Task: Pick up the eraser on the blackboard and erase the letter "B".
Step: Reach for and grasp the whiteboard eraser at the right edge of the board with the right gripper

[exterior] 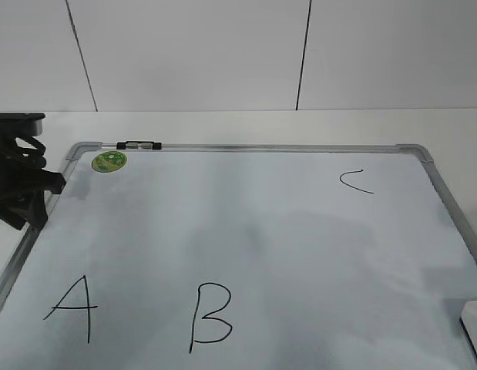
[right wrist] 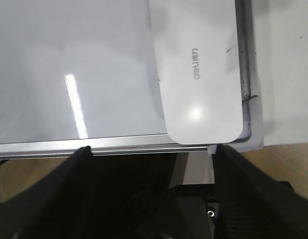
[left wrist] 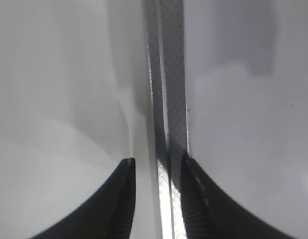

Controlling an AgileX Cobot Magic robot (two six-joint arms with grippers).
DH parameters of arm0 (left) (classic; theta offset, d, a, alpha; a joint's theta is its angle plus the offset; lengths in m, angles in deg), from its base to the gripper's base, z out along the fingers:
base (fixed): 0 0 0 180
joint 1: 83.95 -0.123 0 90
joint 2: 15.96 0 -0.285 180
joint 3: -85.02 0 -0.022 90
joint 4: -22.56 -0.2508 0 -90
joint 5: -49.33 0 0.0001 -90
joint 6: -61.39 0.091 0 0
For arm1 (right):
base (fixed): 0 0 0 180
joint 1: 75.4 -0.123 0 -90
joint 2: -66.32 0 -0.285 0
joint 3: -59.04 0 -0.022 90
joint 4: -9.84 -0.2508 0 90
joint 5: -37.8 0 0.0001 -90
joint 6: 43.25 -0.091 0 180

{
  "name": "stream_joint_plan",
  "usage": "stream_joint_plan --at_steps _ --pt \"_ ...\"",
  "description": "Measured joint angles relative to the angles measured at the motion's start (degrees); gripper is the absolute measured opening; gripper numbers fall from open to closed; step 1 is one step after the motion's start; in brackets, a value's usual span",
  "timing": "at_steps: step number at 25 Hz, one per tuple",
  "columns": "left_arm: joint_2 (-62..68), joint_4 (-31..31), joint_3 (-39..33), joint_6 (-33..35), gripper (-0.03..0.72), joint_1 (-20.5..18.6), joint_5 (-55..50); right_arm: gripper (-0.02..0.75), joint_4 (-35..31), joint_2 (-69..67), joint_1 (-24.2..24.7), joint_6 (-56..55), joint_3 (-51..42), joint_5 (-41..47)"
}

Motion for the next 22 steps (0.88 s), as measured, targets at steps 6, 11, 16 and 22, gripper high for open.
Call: stream_joint_plan --at_steps 6,11,16,22 --pt "0.00 0.52 0.03 0.12 0.122 0.00 -0.34 0.584 0.00 0.00 0.00 0.00 0.00 0.00" --pt "0.00 1.01 0.12 -0.14 0.019 0.00 -0.56 0.584 0.00 0.00 0.00 0.00 0.00 0.00" --pt "0.00 1.14 0.12 -0.23 0.017 0.00 -0.56 0.584 0.22 0.00 0.00 0.00 0.00 0.00" --pt "0.00 1.14 0.12 -0.23 0.017 0.00 -0.56 0.633 4.27 -0.89 0.00 0.00 0.00 0.00"
